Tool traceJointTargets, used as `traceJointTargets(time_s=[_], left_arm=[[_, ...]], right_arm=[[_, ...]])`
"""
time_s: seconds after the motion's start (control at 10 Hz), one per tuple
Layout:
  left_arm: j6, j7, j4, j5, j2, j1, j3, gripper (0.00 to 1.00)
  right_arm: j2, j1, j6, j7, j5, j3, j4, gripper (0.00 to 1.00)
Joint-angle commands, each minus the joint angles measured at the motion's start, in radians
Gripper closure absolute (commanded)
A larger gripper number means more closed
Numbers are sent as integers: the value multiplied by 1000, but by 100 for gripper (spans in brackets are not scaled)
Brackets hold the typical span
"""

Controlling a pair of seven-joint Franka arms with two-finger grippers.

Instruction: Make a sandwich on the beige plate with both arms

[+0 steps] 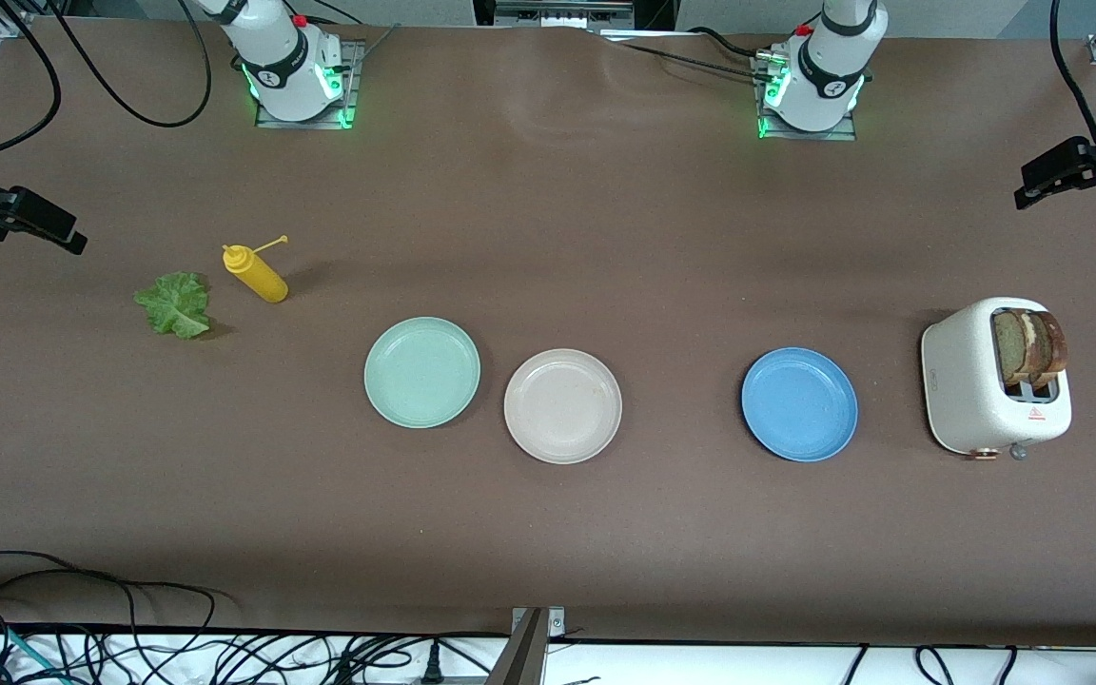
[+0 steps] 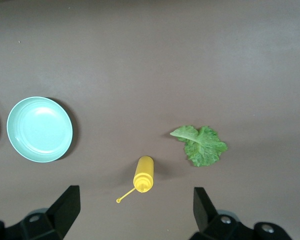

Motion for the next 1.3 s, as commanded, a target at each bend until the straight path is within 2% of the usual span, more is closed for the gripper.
traceJointTargets(time_s=[0.0,1.2], left_arm=[[-16,6,22,-36,10,7,2,0],[-16,6,24,-36,10,6,0,0]], right_arm=[[3,5,-15,2,12,-1,12,0],[1,2,-64,5,0,-3,11,0]])
